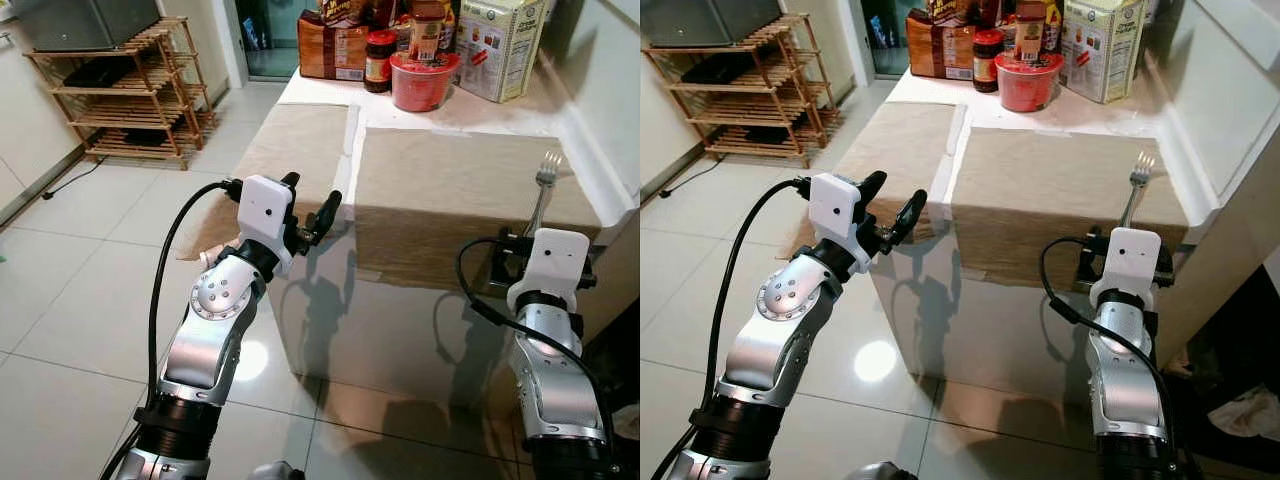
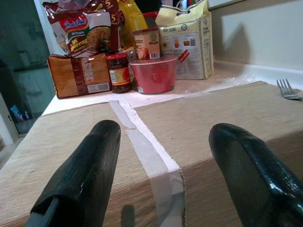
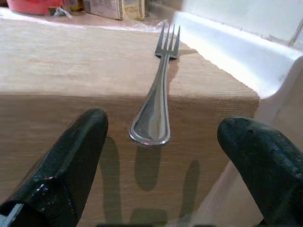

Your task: Setting the table

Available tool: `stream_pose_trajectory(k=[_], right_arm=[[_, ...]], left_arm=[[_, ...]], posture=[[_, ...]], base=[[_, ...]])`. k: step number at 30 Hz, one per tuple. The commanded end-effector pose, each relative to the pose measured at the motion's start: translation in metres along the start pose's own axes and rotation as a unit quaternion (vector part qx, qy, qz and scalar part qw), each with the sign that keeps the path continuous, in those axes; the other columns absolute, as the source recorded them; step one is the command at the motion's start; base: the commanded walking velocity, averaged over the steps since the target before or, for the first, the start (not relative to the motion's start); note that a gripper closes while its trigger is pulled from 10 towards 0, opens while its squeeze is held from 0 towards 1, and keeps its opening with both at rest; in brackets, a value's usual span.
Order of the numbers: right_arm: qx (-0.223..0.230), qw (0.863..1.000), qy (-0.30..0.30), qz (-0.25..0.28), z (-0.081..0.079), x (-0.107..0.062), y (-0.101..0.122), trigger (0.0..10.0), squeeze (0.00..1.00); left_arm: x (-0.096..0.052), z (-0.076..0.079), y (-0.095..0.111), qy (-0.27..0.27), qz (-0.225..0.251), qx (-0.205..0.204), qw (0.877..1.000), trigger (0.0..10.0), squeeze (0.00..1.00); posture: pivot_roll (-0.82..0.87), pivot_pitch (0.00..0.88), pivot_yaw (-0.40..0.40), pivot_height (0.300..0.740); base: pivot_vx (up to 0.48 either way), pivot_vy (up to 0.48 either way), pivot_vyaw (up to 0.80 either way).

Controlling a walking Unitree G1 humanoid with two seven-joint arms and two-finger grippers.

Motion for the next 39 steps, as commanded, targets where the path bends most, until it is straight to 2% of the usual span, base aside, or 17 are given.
stream_pose_trajectory(k=[1,25,26,28,39], right_arm=[[0.003,1.0,-0.001,0.01,-0.0013,0.0026,0.0051,10.0,0.0],[0.0,1.0,-0.003,0.024,-0.0022,0.0089,0.0103,10.0,0.0],[0.0,1.0,-0.004,0.024,-0.0023,0.009,0.0104,10.0,0.8],[0.001,1.0,-0.005,0.025,-0.0022,0.0094,0.0108,10.0,1.0],[0.004,1.0,-0.008,0.027,-0.0015,0.0094,0.0112,10.0,1.0]], left_arm=[[-0.0012,-0.0023,0.0011,0.003,-0.003,0.006,1.0,10.0,0.0],[-0.0017,-0.0017,0.0013,0.003,-0.002,0.008,1.0,10.0,0.0],[-0.0017,-0.0018,0.0013,0.003,-0.002,0.007,1.0,10.0,0.0],[-0.0016,-0.0019,0.0014,0.003,-0.002,0.008,1.0,10.0,0.0],[-0.0011,-0.0021,0.0018,0.001,-0.002,0.008,1.0,10.0,0.0]], posture=[[0.03,0.0,0.089,0.727],[0.03,0.0,0.087,0.727],[0.03,0.0,0.088,0.727],[0.03,0.0,0.089,0.727],[0.03,0.0,0.09,0.727]], base=[[0.0,0.0,0.0],[0.0,0.0,0.0],[0.0,0.0,0.0],[0.0,0.0,0.0],[0.0,0.0,0.0]])
Point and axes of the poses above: a point about 5 cm out from each wrist's last joint towards the gripper, its own x axis pointing out of the wrist towards the gripper, its own y axis along the axis of the wrist's last joint, z = x × y, the point moved 3 cm from there along x, pointing out of the wrist towards the gripper, and after that the axes turned 5 degrees about x, right-handed, at the moved point
